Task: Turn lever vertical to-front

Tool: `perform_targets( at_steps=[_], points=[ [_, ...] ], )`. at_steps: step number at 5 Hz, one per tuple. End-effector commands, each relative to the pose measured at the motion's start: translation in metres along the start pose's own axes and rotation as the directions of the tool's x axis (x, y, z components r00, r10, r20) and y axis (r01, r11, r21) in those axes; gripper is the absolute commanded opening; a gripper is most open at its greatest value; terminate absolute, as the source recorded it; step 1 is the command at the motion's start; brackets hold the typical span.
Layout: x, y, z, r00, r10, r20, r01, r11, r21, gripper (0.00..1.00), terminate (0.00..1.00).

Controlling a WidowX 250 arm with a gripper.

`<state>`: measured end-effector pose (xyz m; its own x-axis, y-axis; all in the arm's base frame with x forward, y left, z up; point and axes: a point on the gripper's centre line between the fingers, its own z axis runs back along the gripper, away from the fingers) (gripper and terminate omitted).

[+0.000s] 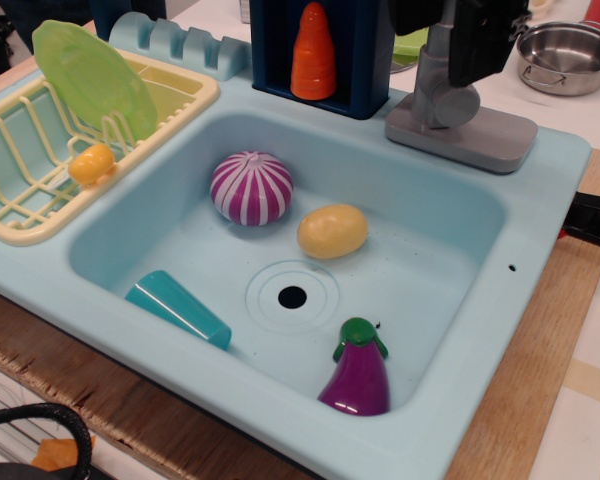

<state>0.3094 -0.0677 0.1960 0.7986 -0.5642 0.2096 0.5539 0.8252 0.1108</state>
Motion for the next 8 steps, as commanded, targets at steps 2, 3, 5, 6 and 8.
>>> perform_targets(
  at_steps=[2,3,5,6,8],
  points=[
    [0.026,0.000,0.007,0.997,0.075,0.031,-0.075,0.997,-0.005,0.00,0.00],
    [0.031,-0.001,0.004,0.983,0.182,-0.019,-0.183,0.983,-0.030,0.00,0.00],
    [0.011,-0.004,0.005,0.952,0.301,-0.059,-0.302,0.953,-0.016,0.00,0.00],
    [-0.016,-0.004,0.009,0.926,0.368,-0.082,-0.369,0.929,0.004,0.00,0.00],
    [-0.075,0.010,-0.003,0.856,0.501,-0.124,-0.498,0.865,0.054,0.00,0.00]
  ],
)
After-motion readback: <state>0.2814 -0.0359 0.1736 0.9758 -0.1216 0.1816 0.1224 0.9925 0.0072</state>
